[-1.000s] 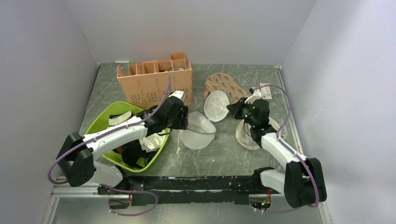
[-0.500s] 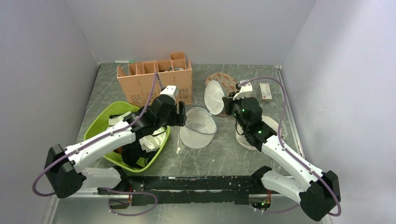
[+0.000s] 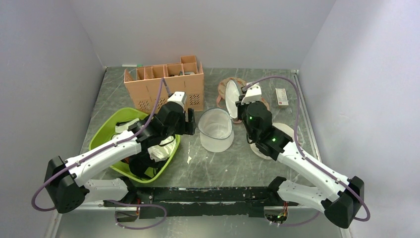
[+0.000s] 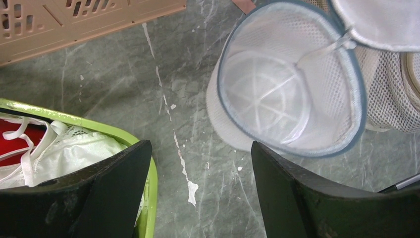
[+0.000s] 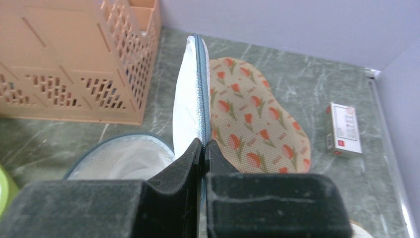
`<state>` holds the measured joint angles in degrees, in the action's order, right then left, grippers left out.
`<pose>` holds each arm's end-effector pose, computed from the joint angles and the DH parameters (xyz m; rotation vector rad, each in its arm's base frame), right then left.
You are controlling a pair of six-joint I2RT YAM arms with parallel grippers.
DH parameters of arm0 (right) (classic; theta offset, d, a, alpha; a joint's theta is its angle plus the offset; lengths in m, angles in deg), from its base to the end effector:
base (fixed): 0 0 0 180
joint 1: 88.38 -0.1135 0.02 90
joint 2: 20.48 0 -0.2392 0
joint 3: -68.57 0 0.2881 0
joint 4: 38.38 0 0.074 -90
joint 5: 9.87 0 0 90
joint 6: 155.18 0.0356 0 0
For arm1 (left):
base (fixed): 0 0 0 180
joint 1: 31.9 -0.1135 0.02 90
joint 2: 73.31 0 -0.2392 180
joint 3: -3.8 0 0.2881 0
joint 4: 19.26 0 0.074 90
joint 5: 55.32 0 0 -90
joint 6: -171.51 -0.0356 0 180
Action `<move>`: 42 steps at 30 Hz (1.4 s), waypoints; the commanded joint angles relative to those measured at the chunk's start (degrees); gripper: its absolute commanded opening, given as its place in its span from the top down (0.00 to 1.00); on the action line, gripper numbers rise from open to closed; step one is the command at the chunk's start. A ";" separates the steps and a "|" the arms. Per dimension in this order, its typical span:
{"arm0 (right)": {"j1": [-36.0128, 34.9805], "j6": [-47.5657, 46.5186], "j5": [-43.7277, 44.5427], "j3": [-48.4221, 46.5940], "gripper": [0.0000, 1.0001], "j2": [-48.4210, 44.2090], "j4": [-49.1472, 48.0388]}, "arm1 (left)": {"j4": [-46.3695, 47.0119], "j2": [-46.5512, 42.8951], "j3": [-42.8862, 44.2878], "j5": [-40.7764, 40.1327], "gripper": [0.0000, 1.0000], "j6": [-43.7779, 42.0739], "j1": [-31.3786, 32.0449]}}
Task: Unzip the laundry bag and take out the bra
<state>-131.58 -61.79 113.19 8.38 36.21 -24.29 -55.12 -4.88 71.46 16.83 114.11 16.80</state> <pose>0.2161 0.1763 0.3119 -0.1823 1.7167 0.0935 0.2106 -0.2232 0.2677 0.1365 2.2081 -0.4593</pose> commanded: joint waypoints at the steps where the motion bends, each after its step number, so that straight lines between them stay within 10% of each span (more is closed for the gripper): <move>1: -1.41 -3.49 8.34 -4.15 1.00 1.93 2.84 | -0.44 -1.57 0.02 -1.70 0.15 0.54 0.42; 18: -8.88 13.18 0.19 -20.10 1.00 19.60 48.19 | 0.58 0.00 -0.09 -1.00 0.15 0.87 0.42; 42: -9.57 17.08 -25.24 -25.31 0.98 42.58 28.61 | -4.43 -12.64 -2.96 -9.34 0.14 4.63 0.28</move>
<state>-140.96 -45.68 93.19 -17.63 75.94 10.11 -57.96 -14.31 69.15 10.78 117.80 16.80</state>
